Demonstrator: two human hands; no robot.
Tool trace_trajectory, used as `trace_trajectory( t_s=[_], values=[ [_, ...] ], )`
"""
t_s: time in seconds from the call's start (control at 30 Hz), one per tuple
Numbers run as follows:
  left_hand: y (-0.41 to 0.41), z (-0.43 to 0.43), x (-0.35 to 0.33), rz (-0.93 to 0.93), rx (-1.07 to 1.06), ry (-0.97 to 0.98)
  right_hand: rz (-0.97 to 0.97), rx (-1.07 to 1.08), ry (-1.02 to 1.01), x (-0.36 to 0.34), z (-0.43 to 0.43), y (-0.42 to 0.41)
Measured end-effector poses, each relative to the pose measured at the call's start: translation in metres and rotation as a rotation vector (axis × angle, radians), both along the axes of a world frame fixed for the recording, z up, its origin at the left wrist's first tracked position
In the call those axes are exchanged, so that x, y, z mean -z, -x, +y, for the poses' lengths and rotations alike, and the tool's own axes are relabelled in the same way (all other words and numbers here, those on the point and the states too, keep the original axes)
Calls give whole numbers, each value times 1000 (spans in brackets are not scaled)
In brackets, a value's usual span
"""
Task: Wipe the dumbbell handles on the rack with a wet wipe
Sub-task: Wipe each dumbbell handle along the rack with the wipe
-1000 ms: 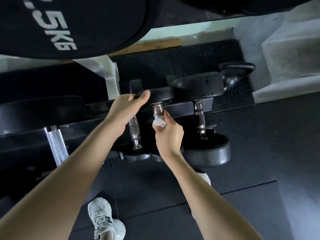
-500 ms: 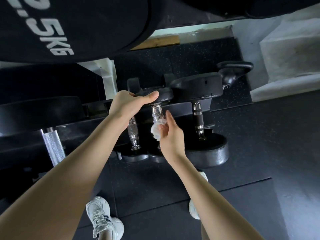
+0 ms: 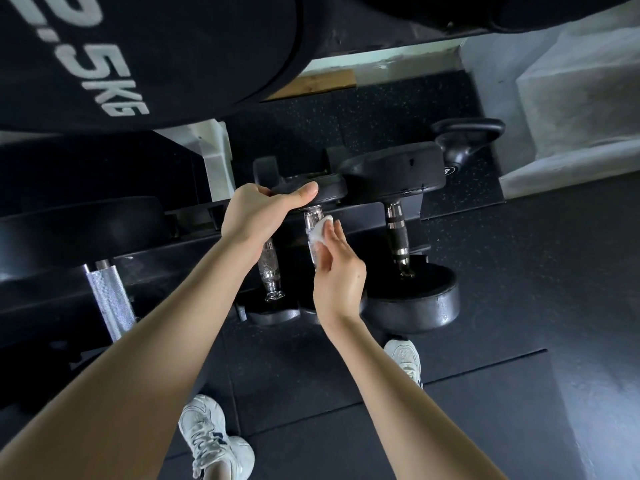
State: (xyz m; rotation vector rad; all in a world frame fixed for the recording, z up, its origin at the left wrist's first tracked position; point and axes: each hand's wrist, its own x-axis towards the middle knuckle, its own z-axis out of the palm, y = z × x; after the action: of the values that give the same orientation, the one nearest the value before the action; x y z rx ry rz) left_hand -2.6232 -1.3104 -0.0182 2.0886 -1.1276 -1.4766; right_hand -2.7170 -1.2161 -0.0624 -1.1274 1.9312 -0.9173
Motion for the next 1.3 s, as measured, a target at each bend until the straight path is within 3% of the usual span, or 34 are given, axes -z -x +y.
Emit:
trace_trajectory(
  t_s=[0.2,0.43,0.67,0.77,0.93,1.0,1.1,1.17,1.3],
  values=[
    [1,1,3,-17,6,13,-175,132,-16,-5,-19,-5],
    [0,-1,-2,17,14,3,153,-48,-190,-4,23,15],
    [0,0,3,41,4,28,-40,-4,-121,-8,-32,18],
    [0,1,5,30,0,31,-90,-121,-213,-2,-11,36],
    [3,-4,3,3,19,-13,98,-419,-378,-15,10,65],
    [3,-5,2,-3,41,-32,181,-442,-294,-22,18,66],
    [-1,-6,-4,-39,138,-61,457,-475,122,-22,16,60],
    [-8,-6,-11,-3,120,-48,674,-620,361,-12,-2,54],
    [-32,9,-21,68,76,104,860,-1031,366,11,-23,50]
  ],
)
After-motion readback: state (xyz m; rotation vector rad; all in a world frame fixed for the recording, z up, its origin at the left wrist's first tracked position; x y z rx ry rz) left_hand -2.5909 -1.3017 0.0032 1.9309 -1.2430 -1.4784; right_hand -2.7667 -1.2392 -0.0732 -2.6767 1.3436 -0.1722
